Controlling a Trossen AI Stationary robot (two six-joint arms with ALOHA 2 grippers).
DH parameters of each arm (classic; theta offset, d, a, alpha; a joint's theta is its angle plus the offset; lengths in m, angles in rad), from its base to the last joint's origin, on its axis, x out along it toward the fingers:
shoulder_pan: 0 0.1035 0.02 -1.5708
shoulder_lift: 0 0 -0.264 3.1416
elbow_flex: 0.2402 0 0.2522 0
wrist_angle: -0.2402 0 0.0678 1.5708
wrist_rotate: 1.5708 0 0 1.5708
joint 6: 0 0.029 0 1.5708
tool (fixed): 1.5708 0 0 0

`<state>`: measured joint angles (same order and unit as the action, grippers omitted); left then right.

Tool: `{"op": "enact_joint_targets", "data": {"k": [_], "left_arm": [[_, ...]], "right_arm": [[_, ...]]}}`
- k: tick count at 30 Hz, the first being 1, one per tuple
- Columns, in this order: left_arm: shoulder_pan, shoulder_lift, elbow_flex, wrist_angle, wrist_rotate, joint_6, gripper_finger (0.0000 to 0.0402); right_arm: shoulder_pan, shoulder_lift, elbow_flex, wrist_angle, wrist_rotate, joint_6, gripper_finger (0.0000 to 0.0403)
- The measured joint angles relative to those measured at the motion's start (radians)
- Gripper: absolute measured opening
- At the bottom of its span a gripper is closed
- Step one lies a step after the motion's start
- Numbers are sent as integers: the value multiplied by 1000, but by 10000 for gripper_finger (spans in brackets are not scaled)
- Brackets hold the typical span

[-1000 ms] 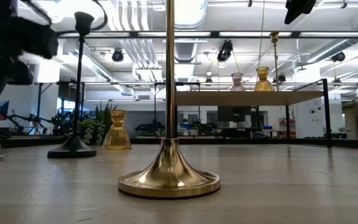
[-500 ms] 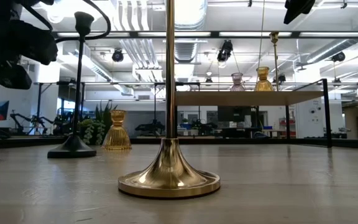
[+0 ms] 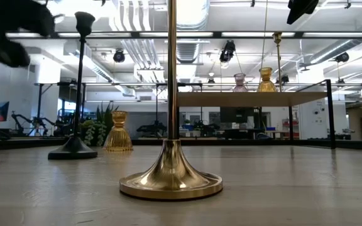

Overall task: Pick & Place candle stick holders
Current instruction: Put the top pink candle holder on the shelf

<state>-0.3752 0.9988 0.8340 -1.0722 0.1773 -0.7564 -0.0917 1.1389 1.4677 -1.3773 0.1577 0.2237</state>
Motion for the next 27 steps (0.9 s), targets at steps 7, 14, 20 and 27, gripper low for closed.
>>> {"op": "enact_joint_targets", "data": {"k": [7, 14, 20, 27], "left_arm": [[-1, -66, 186, -182, -102, -15, 29], [0, -44, 436, -481, -302, -14, 29], [0, -17, 589, -503, -566, 79, 29], [15, 47, 626, -457, -890, 179, 29]], "right_arm": [[0, 0, 0, 0, 0, 0, 52], [0, 0, 0, 3, 0, 0, 52], [0, 0, -5, 65, 0, -36, 52], [0, 3, -26, 205, 0, -179, 52]]}}
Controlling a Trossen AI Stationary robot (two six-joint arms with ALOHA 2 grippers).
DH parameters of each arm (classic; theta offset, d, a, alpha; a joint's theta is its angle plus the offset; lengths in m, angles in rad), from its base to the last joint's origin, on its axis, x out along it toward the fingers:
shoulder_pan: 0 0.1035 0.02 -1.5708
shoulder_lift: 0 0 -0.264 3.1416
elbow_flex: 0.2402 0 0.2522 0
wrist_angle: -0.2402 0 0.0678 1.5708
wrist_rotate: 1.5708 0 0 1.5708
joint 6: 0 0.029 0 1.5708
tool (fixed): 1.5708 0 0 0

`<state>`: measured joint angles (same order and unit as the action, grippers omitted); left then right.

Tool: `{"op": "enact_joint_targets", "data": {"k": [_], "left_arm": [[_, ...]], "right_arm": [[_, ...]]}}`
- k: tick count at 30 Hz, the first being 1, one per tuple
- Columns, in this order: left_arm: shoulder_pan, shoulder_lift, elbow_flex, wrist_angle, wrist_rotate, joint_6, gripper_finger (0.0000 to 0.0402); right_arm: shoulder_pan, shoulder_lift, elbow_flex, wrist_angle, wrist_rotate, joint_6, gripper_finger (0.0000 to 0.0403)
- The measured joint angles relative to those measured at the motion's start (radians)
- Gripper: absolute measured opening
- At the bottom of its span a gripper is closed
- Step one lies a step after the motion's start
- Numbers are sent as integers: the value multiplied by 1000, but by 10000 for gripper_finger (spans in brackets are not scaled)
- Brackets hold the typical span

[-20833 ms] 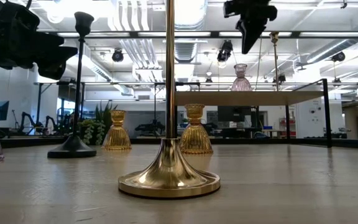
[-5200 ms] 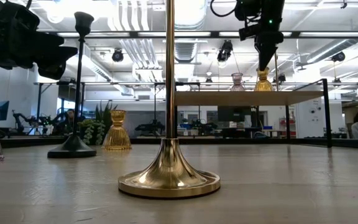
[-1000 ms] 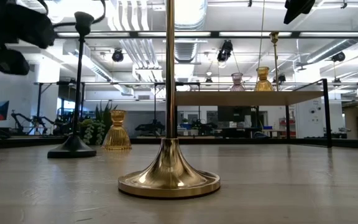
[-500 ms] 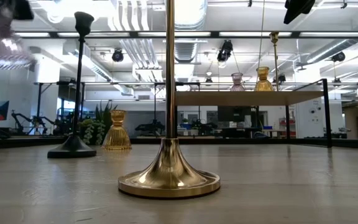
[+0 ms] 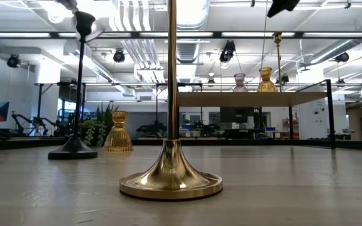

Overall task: Pick & Place candle stick holders
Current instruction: Put the top pink candle holder on the shelf

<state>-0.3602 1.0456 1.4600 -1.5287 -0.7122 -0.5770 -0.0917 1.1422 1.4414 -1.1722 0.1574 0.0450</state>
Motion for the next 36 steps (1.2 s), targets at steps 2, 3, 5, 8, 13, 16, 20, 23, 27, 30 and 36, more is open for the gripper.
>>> {"op": "enact_joint_targets", "data": {"k": [2, 3, 5, 8, 13, 16, 20, 23, 27, 30, 36], "left_arm": [[16, 23, -7, 77, -68, 41, 29], [26, 35, -8, 126, -89, 72, 29], [49, 64, -8, 249, -100, 154, 29], [85, 110, -12, 437, -100, 285, 29], [150, 176, -55, 661, -99, 390, 29], [192, 200, -104, 813, -70, 413, 29], [261, 221, -187, 1049, 116, 424, 29], [306, 231, -238, 1171, 226, 425, 29], [338, 238, -285, 1310, 266, 431, 29], [356, 238, -315, 1406, 320, 442, 29], [377, 244, -332, 1489, 338, 429, 29]], "right_arm": [[0, 5, -8, 41, -1, -55, 52], [0, 10, -11, 61, -4, -87, 52], [0, 28, -15, 93, -6, -149, 52], [1, 60, -17, 117, -8, -217, 52], [29, 117, -15, 146, 2, -337, 52], [70, 149, -15, 201, 27, -434, 52], [147, 199, -14, 245, 252, -594, 52], [200, 241, -14, 276, 514, -625, 52], [247, 285, -14, 329, 688, -637, 52], [267, 301, -13, 408, 682, -659, 54], [299, 302, -13, 532, 673, -721, 96]]}}
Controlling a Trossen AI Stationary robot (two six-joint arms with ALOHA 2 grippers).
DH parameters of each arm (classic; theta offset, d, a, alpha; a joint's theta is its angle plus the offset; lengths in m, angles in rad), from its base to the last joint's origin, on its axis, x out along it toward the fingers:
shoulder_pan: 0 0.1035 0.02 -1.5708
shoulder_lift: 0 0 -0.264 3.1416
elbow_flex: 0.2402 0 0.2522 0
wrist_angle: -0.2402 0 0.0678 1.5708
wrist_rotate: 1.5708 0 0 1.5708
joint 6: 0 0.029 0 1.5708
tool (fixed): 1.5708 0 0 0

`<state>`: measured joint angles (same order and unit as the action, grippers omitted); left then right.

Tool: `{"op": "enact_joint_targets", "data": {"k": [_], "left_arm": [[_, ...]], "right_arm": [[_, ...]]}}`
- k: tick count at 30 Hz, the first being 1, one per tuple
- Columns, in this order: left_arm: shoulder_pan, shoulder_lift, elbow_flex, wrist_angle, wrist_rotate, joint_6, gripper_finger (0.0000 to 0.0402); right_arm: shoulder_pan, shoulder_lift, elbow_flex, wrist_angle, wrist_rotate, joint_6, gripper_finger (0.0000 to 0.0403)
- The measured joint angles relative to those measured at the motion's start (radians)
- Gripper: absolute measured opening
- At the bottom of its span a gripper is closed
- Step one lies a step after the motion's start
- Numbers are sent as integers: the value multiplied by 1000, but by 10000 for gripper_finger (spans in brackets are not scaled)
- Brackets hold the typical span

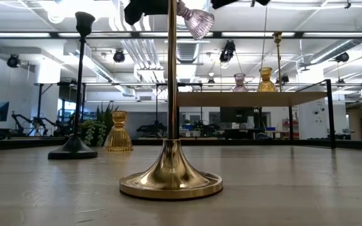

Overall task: Pick & Place candle stick holders
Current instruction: Put the top pink candle holder on the shelf

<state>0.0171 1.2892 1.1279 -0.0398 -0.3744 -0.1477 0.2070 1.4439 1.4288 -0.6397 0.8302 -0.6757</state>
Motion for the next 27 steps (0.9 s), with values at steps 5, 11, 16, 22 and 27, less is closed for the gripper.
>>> {"op": "enact_joint_targets", "data": {"k": [5, 11, 16, 22, 27], "left_arm": [[3, 27, -1, 67, 34, -3, 29], [3, 72, 32, 96, 79, -3, 29], [3, 90, 65, 100, 80, 8, 29], [1, 117, 95, 99, 117, 9, 29], [3, 124, 99, 107, 118, 9, 29]], "right_arm": [[5, -1, 0, 111, -16, -64, 140], [3, 30, 0, 171, -21, -117, 175], [2, 44, 1, 168, -10, -104, 189], [-13, 62, 0, 165, 15, -95, 184], [-22, 72, 0, 167, 93, -68, 168]]}}
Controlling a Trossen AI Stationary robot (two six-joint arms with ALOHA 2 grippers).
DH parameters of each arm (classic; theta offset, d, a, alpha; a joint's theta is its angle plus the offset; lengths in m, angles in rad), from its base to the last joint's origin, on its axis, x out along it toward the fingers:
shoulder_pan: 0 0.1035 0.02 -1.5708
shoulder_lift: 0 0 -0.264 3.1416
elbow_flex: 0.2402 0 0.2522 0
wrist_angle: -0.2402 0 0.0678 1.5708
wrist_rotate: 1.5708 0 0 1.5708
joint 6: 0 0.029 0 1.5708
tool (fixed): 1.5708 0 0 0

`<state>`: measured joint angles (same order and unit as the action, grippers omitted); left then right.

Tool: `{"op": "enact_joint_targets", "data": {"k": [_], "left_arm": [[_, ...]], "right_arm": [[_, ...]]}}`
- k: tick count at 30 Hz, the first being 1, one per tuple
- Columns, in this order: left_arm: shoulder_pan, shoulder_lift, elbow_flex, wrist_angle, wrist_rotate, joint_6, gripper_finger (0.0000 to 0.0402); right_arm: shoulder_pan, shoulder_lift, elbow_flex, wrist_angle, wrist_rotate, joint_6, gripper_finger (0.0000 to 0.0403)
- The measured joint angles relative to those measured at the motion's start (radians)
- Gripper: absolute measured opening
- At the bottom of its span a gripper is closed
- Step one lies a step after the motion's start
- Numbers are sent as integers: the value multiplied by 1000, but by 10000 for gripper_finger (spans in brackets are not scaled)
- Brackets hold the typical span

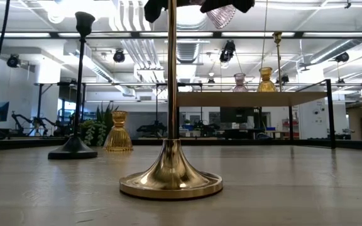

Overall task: Pick & Place candle stick holders
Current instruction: Put the top pink candle holder on the shelf

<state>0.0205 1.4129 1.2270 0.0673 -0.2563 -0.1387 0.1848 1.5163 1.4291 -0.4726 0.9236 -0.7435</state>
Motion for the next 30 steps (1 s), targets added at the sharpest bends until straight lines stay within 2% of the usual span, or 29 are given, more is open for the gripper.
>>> {"op": "enact_joint_targets", "data": {"k": [9, 17, 24, 30], "left_arm": [[0, -4, 3, -4, 2, 0, 29], [1, 0, 3, -2, 14, 22, 31], [-1, -8, 8, -9, 31, 88, 125], [-4, -18, 2, -79, 26, 125, 168]], "right_arm": [[0, 6, 0, 3, 17, 24, 112], [0, 11, 0, 2, 47, 81, 109], [-1, -35, -3, -15, 83, 223, 105], [-6, -143, -2, -162, 130, 541, 105]]}}
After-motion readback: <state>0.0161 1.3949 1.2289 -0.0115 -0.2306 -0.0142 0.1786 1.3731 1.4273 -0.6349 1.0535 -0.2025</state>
